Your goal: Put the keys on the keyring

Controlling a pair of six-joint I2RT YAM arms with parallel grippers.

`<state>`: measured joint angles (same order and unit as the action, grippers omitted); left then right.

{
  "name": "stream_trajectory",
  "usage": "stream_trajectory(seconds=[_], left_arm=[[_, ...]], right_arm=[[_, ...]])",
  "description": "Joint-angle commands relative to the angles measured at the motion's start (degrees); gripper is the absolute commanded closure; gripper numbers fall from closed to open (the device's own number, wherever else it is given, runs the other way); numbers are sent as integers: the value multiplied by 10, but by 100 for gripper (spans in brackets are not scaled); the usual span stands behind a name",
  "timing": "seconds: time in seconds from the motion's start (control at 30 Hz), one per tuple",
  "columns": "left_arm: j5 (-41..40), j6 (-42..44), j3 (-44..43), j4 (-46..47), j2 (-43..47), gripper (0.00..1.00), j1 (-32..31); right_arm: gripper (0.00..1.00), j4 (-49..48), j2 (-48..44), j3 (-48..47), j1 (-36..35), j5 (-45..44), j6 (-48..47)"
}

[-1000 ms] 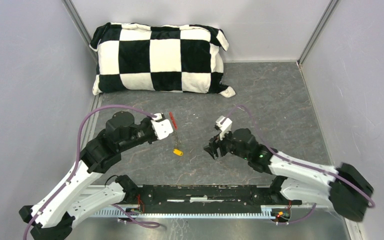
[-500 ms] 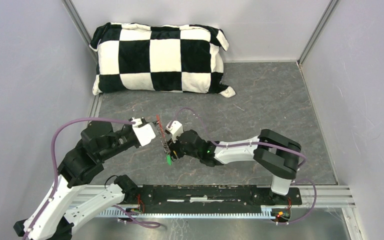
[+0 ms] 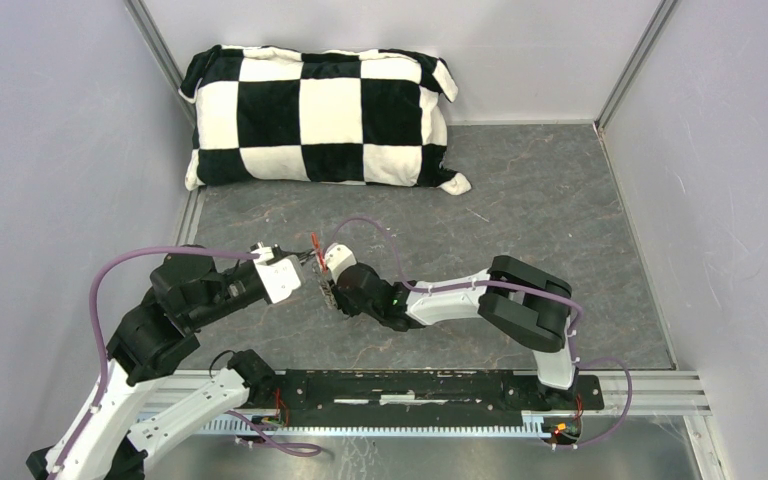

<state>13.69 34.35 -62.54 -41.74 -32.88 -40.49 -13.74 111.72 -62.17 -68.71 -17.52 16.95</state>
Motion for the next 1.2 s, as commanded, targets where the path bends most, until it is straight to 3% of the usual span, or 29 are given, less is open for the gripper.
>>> stream_trajectory(seconds=[0.0, 0.4, 0.67, 0.97, 1.17], left_arm=[[25, -25, -26, 12, 2, 98, 5], [34, -28, -16, 17, 7, 98, 10], [53, -26, -15, 12, 3, 98, 10], [79, -20, -17, -1, -2, 98, 10], [95, -20, -15, 0, -9, 98, 11]], right_arm=[[49, 20, 19, -31, -5, -26, 10], [80, 17, 3, -17, -6, -44, -12], [99, -28, -78, 72, -4, -32, -48], [100, -124, -195, 258, 18, 39, -65], [100, -156, -241, 318, 37, 81, -79]])
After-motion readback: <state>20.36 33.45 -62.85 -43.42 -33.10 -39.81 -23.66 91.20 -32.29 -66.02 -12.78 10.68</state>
